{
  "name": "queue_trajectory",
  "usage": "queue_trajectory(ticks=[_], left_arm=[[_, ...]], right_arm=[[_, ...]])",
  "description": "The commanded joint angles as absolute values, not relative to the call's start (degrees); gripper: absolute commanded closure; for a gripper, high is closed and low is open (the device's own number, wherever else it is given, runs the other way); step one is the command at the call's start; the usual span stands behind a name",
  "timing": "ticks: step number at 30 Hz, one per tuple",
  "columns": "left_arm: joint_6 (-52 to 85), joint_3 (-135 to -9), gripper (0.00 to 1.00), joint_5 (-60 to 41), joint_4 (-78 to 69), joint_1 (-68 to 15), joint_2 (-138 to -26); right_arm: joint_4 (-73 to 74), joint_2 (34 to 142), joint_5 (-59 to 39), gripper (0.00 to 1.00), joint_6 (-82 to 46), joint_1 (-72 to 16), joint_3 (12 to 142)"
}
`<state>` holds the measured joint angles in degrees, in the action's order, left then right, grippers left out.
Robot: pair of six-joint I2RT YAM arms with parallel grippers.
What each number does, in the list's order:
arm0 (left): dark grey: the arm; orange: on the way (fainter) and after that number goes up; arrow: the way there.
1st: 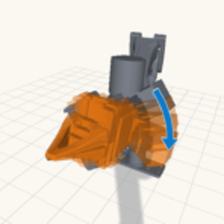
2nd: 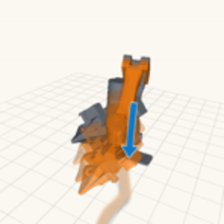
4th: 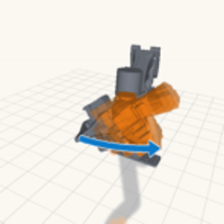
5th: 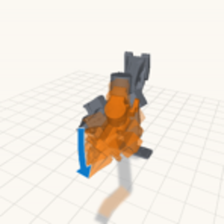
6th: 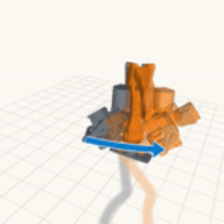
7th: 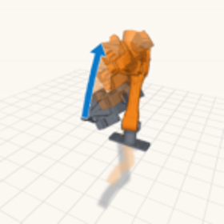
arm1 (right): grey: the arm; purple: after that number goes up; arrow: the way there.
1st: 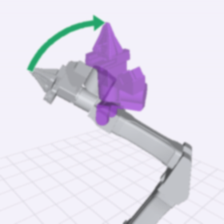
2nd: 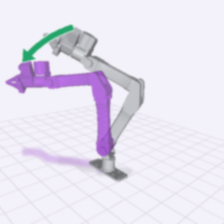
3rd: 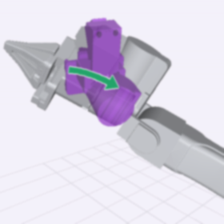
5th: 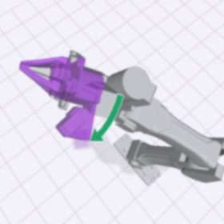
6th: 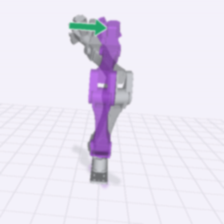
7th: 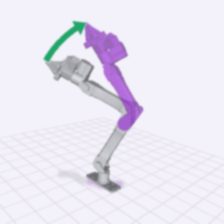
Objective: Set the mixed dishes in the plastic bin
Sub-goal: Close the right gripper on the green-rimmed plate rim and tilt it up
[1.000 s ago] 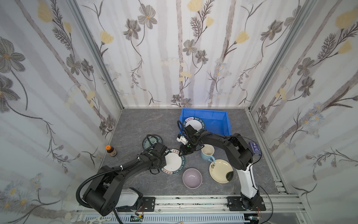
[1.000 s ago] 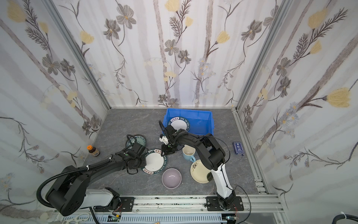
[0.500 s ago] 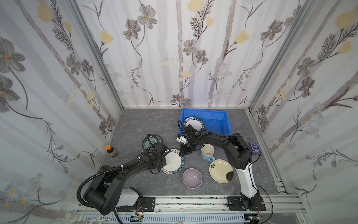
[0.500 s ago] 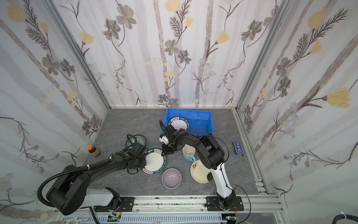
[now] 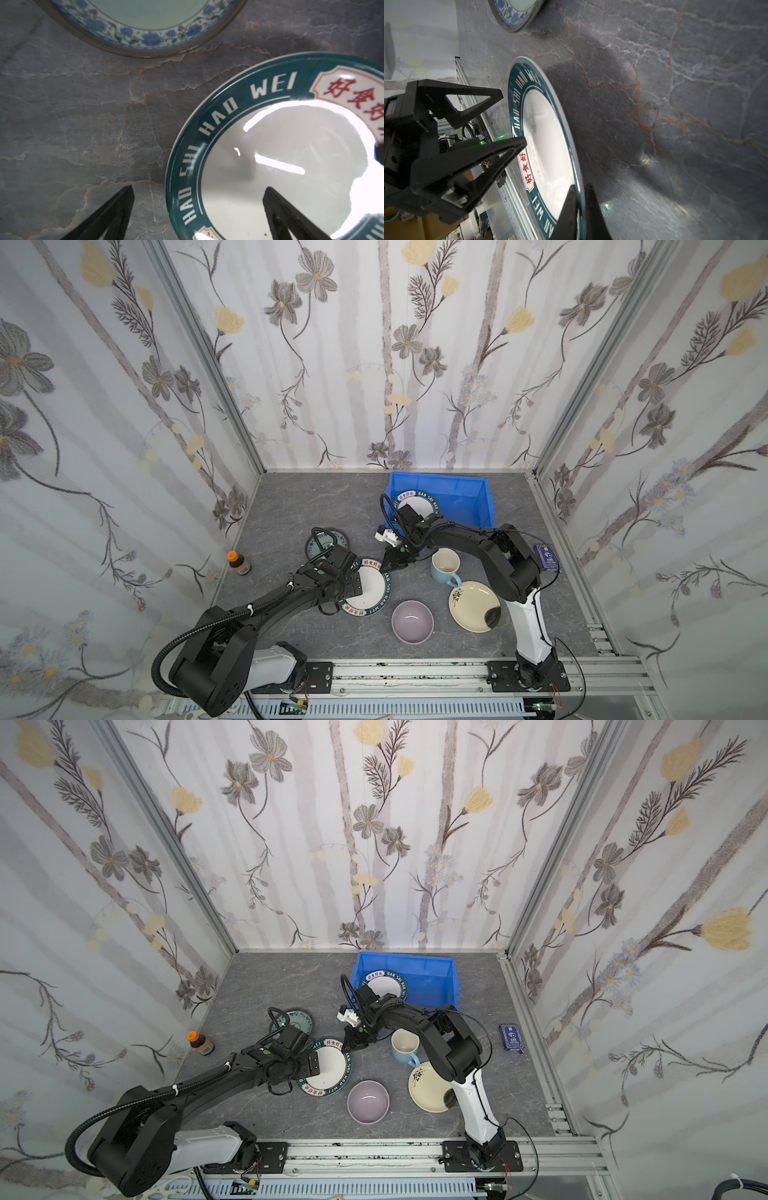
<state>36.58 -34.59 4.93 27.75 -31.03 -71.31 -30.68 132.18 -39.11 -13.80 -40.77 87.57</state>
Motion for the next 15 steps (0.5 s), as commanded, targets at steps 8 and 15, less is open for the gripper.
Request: queue_trajectory(ticks=[8,15], left_arm=[[36.6,-37.3,0.0,7.1,32.2,-31.0,-67.0],[36.1,-39.5,0.0,9.4,34.9,-31.0,-64.3]], right_arm=[[-31.2,129.7,-38.7,0.92,-11.5,-38.2,88.6],[-31.1,128.5,-39.8,0.93,-11.4,-37.8,88.8]])
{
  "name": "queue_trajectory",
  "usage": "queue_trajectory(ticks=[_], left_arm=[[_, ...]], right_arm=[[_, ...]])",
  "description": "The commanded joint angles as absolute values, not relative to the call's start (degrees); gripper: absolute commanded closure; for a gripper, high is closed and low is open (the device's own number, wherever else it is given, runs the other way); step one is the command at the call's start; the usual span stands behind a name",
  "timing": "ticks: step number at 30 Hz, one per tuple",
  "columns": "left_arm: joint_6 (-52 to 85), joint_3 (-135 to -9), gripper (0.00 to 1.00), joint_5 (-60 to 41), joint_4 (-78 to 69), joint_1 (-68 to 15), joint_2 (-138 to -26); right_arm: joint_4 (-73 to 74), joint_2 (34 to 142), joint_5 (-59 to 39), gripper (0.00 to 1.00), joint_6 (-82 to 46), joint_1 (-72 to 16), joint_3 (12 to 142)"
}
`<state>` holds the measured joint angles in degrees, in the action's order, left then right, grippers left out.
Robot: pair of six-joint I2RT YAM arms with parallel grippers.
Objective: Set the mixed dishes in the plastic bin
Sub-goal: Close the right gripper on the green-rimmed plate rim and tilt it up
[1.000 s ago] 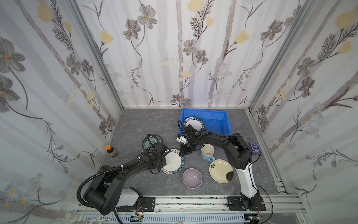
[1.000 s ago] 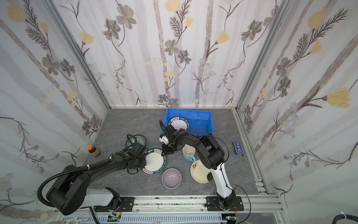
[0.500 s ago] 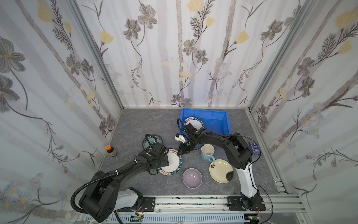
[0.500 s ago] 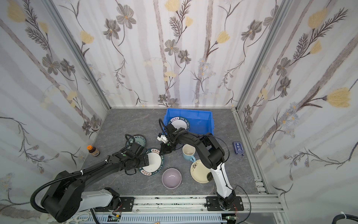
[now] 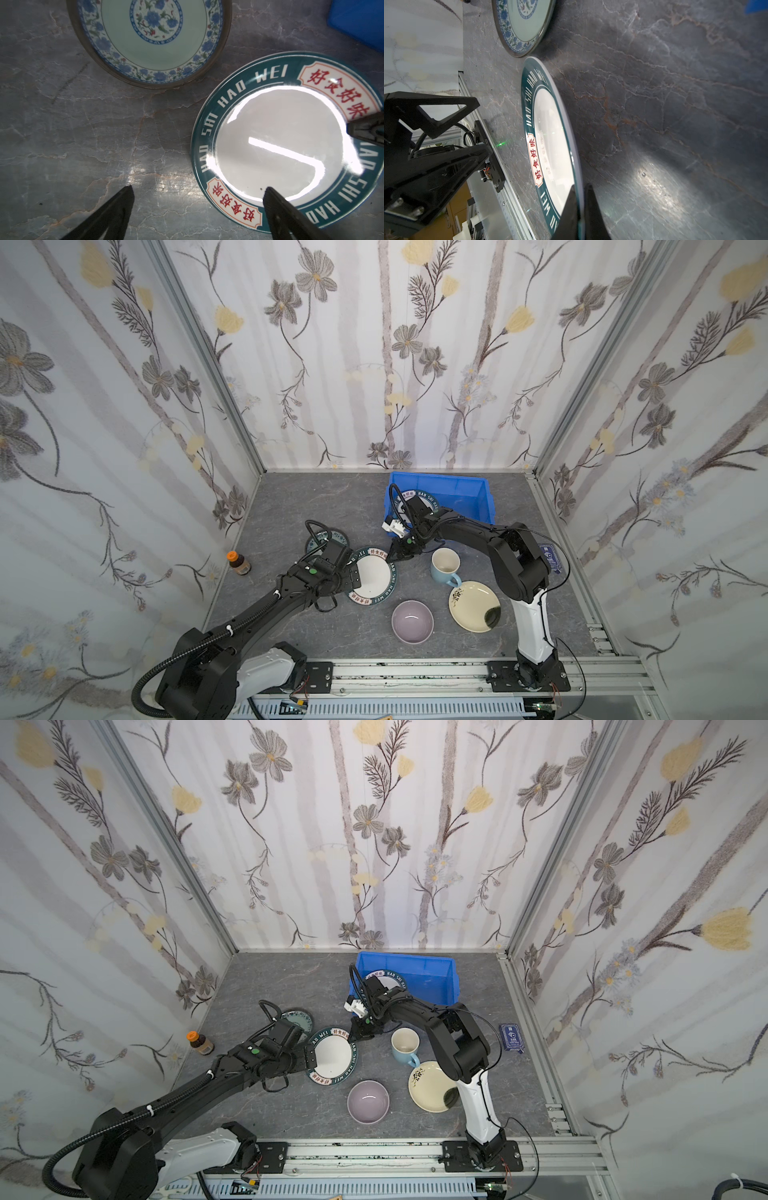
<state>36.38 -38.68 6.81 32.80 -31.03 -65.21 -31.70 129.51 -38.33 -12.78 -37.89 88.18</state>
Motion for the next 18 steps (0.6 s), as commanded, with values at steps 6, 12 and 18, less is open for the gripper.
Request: queue_trajectory(ticks=[6,12,18], left_arm=[[35.6,-41.0,0.0,11.0,36.5,-31.0,-62.7],[35.3,-42.2,0.0,11.3,37.8,-31.0,-61.9],[33.5,-45.5,0.0,13.4,39.9,-31.0,-60.3]], right_arm=[[-31.2,127.2,-40.6,0.94,-11.5,-37.2,89.4],[-31.3,125.9,-41.4,0.95,-11.8,-36.8,89.9],[-32.1,123.8,-42.2,0.94,-12.0,-36.4,91.9]])
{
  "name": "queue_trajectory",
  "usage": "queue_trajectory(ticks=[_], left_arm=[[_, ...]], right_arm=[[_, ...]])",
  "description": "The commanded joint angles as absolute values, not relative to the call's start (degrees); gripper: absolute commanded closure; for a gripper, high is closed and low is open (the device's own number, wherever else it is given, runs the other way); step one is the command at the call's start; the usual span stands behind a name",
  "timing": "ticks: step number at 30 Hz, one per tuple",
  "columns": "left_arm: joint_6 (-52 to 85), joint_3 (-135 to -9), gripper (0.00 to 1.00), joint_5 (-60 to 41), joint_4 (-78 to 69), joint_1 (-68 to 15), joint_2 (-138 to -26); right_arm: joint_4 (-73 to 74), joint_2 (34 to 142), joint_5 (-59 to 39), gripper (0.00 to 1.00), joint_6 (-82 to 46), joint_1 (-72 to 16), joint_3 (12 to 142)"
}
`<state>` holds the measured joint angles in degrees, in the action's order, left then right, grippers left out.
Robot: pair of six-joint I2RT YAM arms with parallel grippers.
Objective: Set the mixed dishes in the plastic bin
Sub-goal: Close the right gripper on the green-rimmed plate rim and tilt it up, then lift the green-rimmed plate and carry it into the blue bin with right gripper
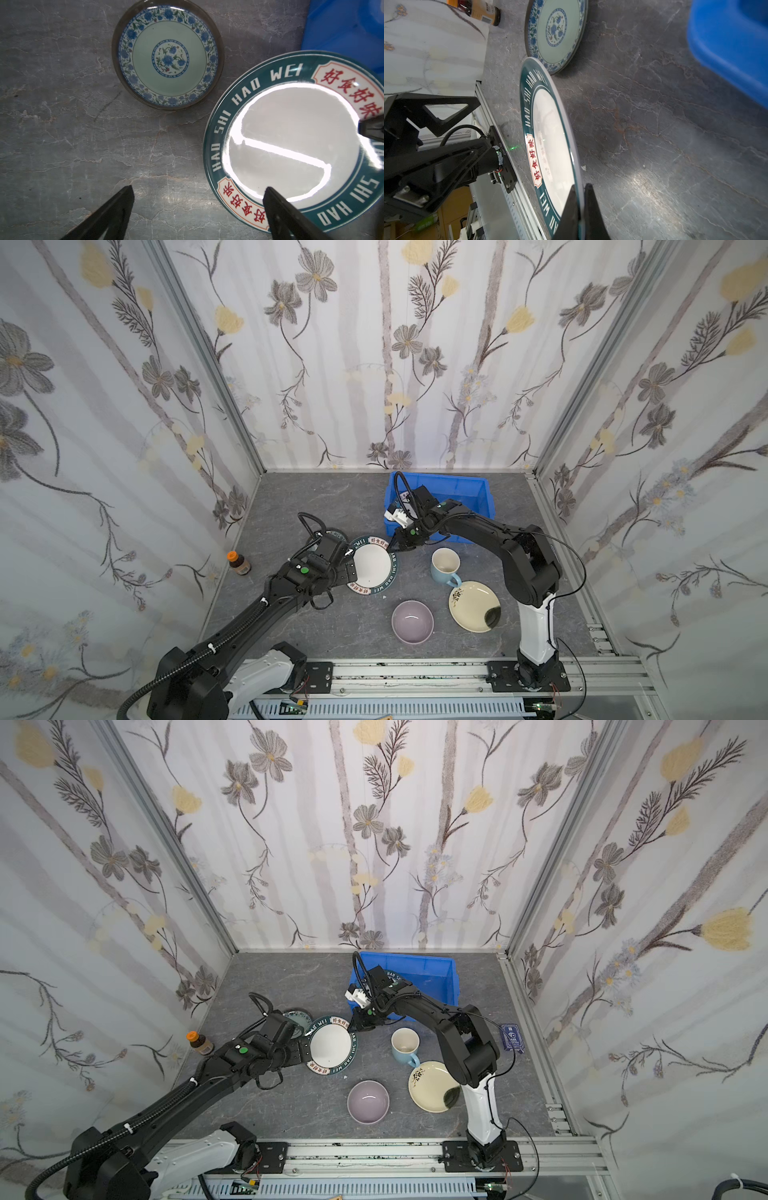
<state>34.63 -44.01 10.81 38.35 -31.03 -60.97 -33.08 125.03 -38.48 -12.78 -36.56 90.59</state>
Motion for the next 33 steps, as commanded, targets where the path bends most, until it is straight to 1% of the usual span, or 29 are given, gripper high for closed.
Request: queue_trajectory(ticks=[1,7,16,23,33], left_arm=[[33.0,-46.3,0.0,13.8,40.2,-31.0,-60.0],[31.4,-50.6,0.0,15.1,41.9,-31.0,-59.4],[29.0,-54.7,0.0,14.3,41.5,-31.0,-61.0],[25.9,-60.1,0.0,13.0,40.6,-31.0,-66.3],[21.8,-73.2,0.0,10.2,39.1,-31.1,-78.8]], right_arm=[[-32.4,123.4,-42.3,0.95,-12.0,-36.2,92.5],[-33.5,121.7,-42.3,0.95,-12.4,-33.8,95.9],[-33.6,120.7,-41.9,0.94,-14.4,-25.9,101.0],[-33.7,122.3,-42.7,0.94,-15.3,-18.9,105.6],[-30.6,128.5,-43.5,0.95,-18.6,-12.2,108.9]])
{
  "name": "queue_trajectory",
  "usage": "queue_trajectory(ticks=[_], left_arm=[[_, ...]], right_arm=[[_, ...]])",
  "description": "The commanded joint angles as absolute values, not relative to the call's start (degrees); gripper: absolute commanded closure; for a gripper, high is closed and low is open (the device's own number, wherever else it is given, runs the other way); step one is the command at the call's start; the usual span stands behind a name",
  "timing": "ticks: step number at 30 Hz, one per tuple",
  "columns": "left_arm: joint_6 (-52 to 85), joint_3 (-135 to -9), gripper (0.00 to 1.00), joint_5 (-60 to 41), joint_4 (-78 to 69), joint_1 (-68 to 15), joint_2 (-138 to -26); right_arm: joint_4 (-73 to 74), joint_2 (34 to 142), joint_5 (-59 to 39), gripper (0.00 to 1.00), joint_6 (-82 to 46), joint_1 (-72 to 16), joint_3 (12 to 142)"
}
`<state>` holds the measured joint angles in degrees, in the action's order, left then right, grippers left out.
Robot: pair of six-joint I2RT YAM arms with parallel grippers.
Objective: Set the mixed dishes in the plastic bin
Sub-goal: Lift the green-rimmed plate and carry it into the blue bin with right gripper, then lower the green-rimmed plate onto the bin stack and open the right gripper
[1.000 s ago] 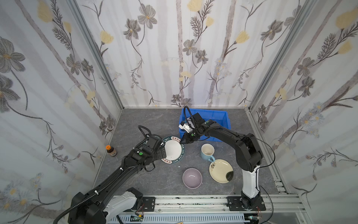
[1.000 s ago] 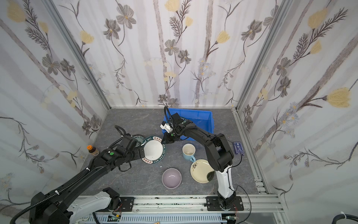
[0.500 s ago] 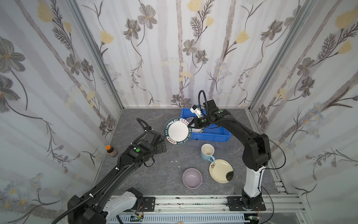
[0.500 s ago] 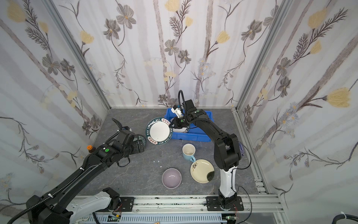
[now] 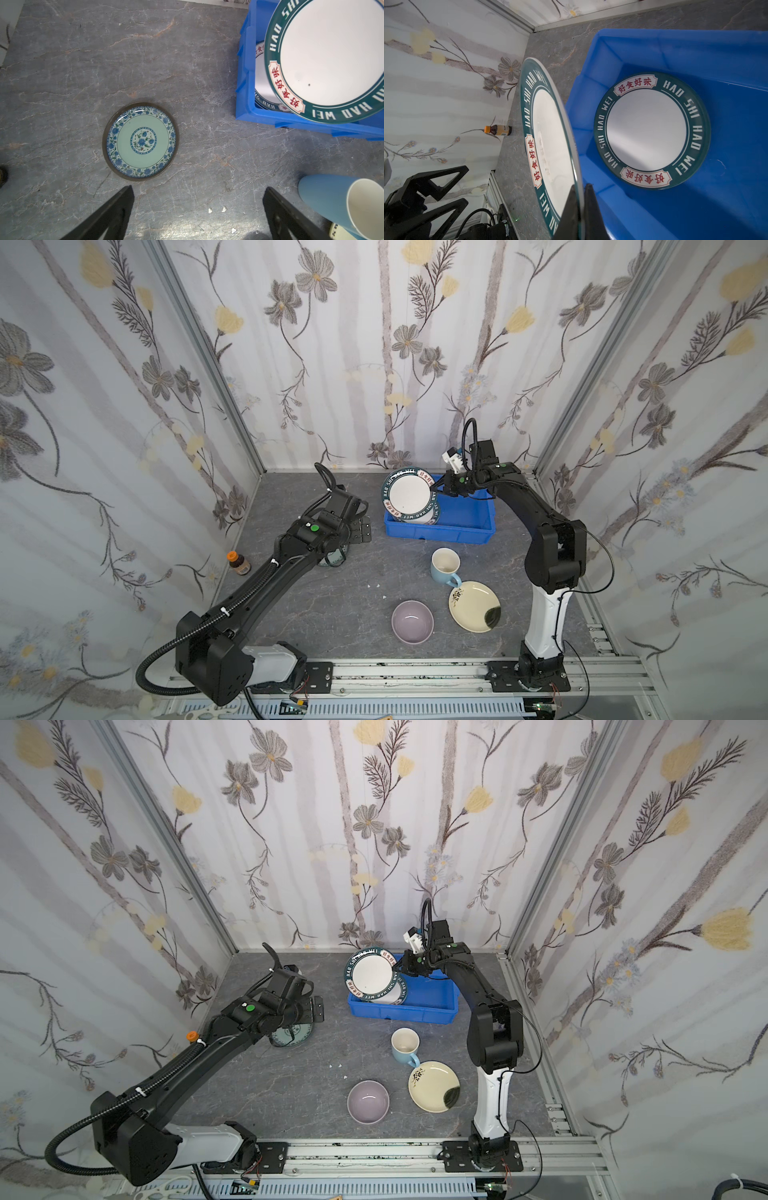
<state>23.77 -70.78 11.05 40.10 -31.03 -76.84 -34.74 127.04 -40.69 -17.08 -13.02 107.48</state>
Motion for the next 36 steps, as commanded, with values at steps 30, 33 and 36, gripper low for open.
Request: queue_trajectory(ticks=[30,33,36], left_arm=[[20.7,-78.1,0.0,6.0,36.9,-31.1,-91.2],[20.7,-78.1,0.0,5.9,36.8,-31.0,-91.6],[20.7,-78.4,0.0,5.8,36.8,-31.0,-92.1]], right_arm=[[-28.4,141.0,-35.3,0.95,-19.5,-8.7,110.8],[-28.1,141.9,-34.8,0.94,-19.8,-8.8,111.1],[-28.0,142.8,-34.6,0.94,-19.9,-8.9,111.7]])
